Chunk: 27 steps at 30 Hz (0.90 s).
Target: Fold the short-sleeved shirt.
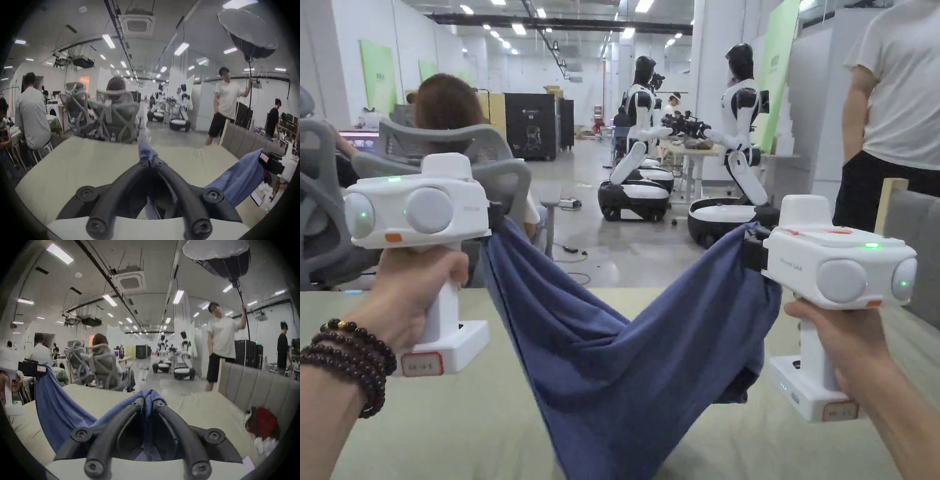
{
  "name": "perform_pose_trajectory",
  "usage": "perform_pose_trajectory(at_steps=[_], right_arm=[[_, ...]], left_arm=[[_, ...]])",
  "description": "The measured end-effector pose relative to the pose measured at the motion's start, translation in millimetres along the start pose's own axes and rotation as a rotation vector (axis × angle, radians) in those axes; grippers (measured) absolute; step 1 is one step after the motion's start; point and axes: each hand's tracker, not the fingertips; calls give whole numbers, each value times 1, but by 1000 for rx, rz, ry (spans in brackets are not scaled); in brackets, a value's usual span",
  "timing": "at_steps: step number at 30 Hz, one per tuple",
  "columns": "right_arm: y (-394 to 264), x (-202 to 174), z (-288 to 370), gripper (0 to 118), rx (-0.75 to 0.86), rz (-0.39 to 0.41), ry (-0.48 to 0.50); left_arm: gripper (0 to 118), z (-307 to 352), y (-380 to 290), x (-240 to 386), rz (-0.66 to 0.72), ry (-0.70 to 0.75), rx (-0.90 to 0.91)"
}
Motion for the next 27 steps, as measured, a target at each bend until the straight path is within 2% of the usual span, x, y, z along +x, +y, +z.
perform_pose_trajectory(at_steps=[4,7,10,13,19,27], right_arm=[[53,-5,-27,10,40,12,-50],[77,-4,-58,10,27,34,-120],[89,2,-76,10,5,15,-140],[87,14,-86,10,22,13,-154],[69,40,-102,10,13,-1,-162],[-13,38,-92,10,-92,-22,-156]], left_arm=[[2,-16,48,14,-88,43,90],[2,-32,67,22,-87,41,96],[2,-46,73,26,-62,24,71],[2,-64,70,29,-90,62,59],[2,-74,52,30,-58,21,69],[2,-92,-42,35,-68,9,-39]])
